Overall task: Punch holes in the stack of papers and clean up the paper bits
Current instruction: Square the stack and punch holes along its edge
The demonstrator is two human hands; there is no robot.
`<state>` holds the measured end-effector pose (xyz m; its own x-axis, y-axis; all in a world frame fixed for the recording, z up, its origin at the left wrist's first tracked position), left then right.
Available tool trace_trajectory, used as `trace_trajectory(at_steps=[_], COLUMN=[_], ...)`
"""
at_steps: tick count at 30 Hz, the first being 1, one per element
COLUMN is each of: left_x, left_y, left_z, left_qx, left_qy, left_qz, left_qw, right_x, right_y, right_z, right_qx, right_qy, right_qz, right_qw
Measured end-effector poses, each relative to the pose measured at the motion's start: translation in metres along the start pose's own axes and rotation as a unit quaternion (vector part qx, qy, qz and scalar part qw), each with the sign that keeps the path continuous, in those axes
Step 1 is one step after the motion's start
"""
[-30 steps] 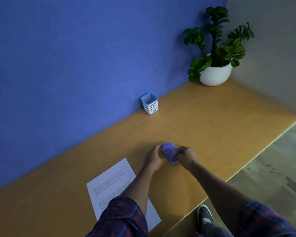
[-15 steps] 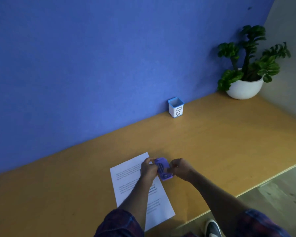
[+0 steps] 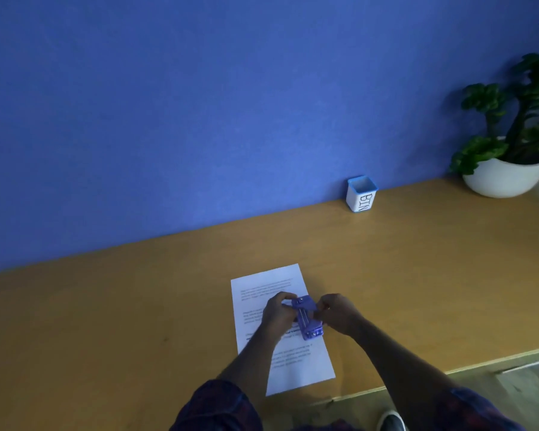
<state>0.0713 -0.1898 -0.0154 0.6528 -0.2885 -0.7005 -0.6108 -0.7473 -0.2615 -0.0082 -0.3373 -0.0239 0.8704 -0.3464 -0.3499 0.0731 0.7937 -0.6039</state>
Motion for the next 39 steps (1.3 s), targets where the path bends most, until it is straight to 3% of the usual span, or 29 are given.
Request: trace_trajectory(at_steps=[8, 12, 15, 26, 39], left_x=[-0.005, -0.005, -0.007, 0.003, 0.012], left_y=[-0.042, -0.072, -0.082, -0.076, -0.086], left_z=[0.018, 0.044, 0.060, 0.061, 0.061], left_qx=[0.187, 0.261, 0.280, 0.385, 0.288], left_qy=[0.045, -0.030, -0.082, -0.115, -0.173], left_qz=[-0.152, -0.257, -0.287, -0.290, -0.280], left_qw=[0.970, 0.930, 0.912, 0.869, 0.899], right_x=[-0.002, -0.004, -0.007, -0.010, -0.008], right_y=[0.000, -0.007, -0.011, -0.017, -0.017], right_z=[-0.005, -0.012, -0.018, -0.035, -0.035], right_qx=[-0.008, -0.002, -0.008, -0.033, -0.056], right_qy=[0.028, 0.058, 0.085, 0.119, 0.126], right_qz=[-0.012, -0.034, -0.039, -0.044, -0.063], right_qw=[1.000, 0.998, 0.996, 0.991, 0.988])
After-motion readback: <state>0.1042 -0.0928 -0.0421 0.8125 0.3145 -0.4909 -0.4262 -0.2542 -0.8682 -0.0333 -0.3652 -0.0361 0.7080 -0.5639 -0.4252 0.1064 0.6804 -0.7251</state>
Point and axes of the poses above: each hand's wrist, its own x-axis towards the middle knuckle, its own y-axis out of the palm, z = x × y, the point moved 8 cm from there along x, towards the middle knuckle, and after that the axes turned 10 degrees about -y, right-handed, at the moved point
